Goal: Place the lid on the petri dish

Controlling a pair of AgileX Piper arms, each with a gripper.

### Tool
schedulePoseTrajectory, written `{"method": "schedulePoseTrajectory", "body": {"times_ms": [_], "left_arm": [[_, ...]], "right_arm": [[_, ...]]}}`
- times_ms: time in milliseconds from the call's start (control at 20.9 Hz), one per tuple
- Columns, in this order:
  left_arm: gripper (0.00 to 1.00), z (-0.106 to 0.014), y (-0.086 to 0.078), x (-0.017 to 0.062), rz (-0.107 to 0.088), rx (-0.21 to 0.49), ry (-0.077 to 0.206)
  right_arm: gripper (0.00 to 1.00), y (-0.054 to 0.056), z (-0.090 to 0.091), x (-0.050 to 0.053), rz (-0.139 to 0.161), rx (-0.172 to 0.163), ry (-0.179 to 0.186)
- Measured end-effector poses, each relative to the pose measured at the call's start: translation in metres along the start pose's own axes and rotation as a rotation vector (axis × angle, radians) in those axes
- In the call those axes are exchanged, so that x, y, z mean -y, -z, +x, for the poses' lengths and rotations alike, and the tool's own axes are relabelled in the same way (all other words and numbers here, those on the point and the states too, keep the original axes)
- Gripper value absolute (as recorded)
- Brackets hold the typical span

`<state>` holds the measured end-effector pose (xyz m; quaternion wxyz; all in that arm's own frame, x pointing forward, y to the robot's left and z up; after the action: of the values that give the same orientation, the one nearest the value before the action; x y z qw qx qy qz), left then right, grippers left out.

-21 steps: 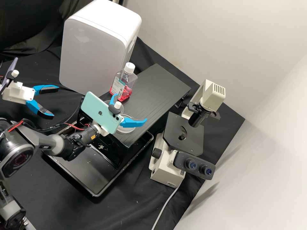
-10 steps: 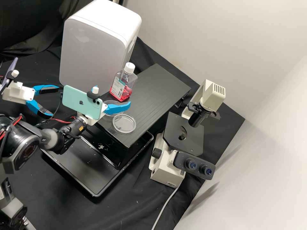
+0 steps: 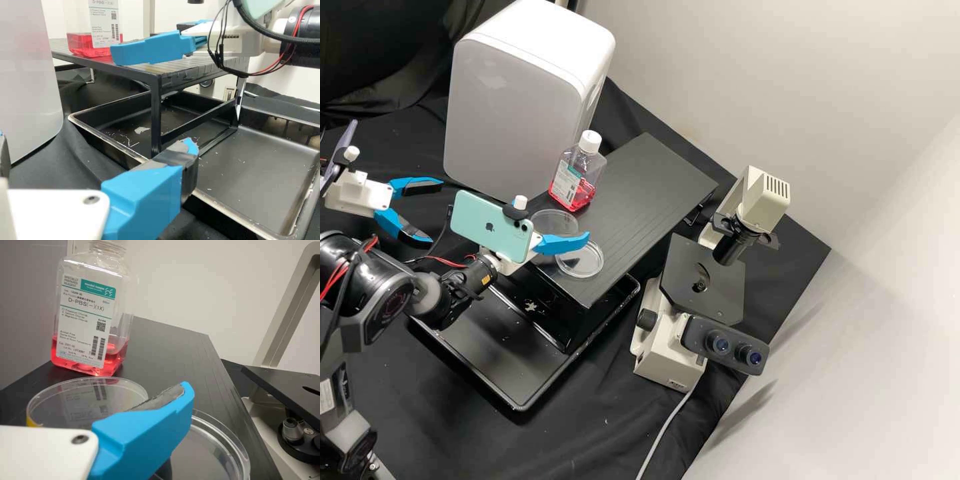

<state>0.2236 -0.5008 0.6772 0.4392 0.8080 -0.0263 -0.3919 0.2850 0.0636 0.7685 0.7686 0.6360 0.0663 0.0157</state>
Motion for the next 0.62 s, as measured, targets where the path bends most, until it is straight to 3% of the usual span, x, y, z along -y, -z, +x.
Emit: {"method": "schedulePoseTrajectory", "body": {"times_ms": [622], "left_arm": [[1.0,0.0,0.0,0.0,0.0,0.0,0.0]], "right_arm": [[1.0,-0.0028,0.0014,0.0042,-0.002,0.006,0.008]]}}
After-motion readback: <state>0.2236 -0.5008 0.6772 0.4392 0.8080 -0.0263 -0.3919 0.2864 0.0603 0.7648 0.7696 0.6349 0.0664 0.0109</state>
